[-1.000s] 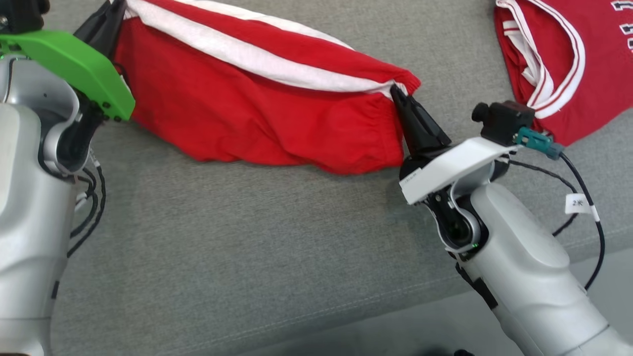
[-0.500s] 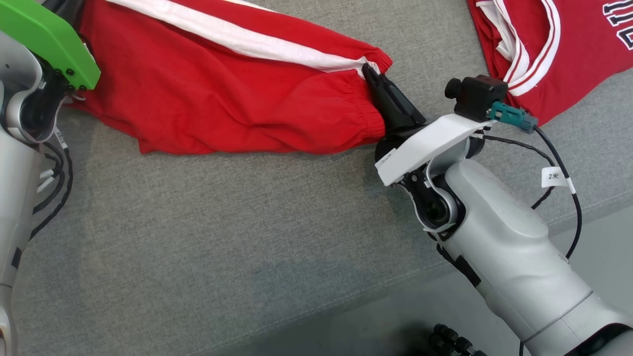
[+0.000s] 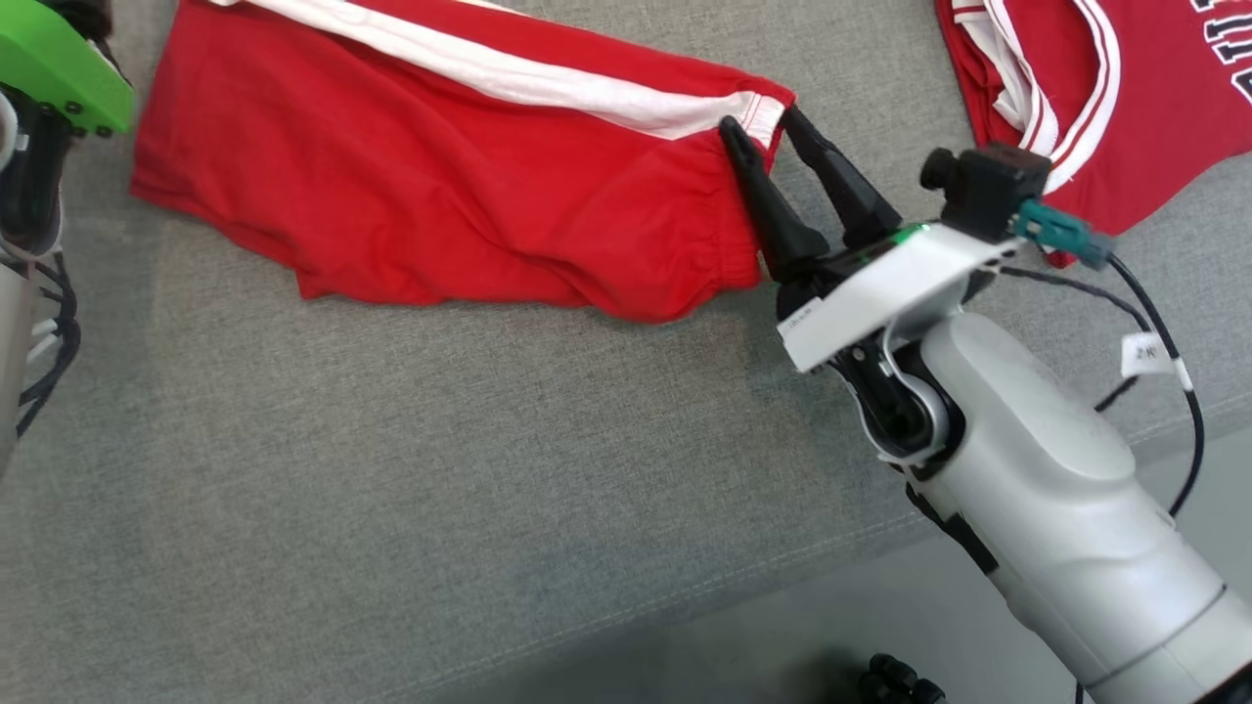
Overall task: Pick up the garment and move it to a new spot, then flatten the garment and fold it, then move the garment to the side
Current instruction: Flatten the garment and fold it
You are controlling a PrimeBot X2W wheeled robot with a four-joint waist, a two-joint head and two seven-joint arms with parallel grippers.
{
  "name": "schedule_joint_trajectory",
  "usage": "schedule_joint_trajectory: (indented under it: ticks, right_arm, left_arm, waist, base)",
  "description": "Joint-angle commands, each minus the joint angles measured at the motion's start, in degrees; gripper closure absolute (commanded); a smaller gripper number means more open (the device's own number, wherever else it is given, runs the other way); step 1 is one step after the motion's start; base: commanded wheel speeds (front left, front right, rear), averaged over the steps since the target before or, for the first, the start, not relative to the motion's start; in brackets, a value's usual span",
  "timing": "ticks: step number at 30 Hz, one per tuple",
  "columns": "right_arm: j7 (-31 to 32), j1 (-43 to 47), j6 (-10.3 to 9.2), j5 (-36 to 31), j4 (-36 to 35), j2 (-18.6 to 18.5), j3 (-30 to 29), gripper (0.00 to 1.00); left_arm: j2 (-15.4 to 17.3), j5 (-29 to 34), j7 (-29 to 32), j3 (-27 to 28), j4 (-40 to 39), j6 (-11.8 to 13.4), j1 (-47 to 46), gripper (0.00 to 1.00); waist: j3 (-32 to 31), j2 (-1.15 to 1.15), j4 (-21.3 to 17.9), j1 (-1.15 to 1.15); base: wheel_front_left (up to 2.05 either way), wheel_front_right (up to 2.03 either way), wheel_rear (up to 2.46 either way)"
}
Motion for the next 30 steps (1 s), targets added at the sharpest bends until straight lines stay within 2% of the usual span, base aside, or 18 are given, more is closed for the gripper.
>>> schedule_joint_trajectory:
  ticks: [1, 4, 8, 13, 22, 25, 30]
  right_arm:
    - [-0.18, 2.04, -0.01, -1.12, -0.97, -0.54, -0.69, 0.00]
    - [-0.16, 4.83, -0.01, -3.57, -2.66, -1.64, -2.96, 0.00]
    - [-0.18, 8.54, -0.01, -6.68, -4.13, -2.48, -6.00, 0.00]
    - [-0.18, 13.14, -0.01, -12.12, -7.81, -2.49, -11.16, 0.00]
    - [-0.18, 20.04, -0.01, -21.83, -13.17, -0.98, -19.44, 0.00]
    - [-0.17, 22.17, -0.01, -25.26, -15.10, 0.34, -21.88, 0.00]
    - [-0.19, 27.84, -0.01, -31.85, -18.24, 1.53, -24.57, 0.00]
  left_arm:
    - [0.52, 1.10, -2.61, 0.58, -0.78, 1.03, 0.12, 0.00]
    - [1.00, 2.25, -7.44, 0.98, -2.97, 3.19, 2.89, 0.00]
    - [1.81, 3.46, -10.74, 2.33, -8.85, 6.53, 7.39, 0.00]
    - [2.87, 5.62, -12.10, 4.83, -20.64, 12.49, 16.41, 0.00]
    - [0.98, 12.04, -12.27, 9.99, -41.41, 21.99, 35.65, 0.00]
    - [0.06, 14.01, -12.28, 11.11, -45.10, 24.05, 41.55, 0.00]
    - [-2.00, 18.95, -12.29, 12.23, -48.09, 25.82, 51.13, 0.00]
  waist:
    - [-0.90, 0.00, 0.71, -0.01]
    - [-2.04, 0.00, 1.74, -0.01]
    - [-3.45, 0.00, 3.28, -0.01]
    - [-5.22, 0.00, 5.53, -0.01]
    - [-9.32, 0.00, 8.50, -0.01]
    - [-10.83, 0.00, 8.99, -0.01]
    - [-15.35, 0.00, 9.87, -0.01]
  base:
    - [0.00, 0.00, 0.00]
    - [0.00, 0.00, 0.00]
    - [0.00, 0.00, 0.00]
    - [0.00, 0.00, 0.00]
    - [0.00, 0.00, 0.00]
    - [0.00, 0.00, 0.00]
    - [0.00, 0.00, 0.00]
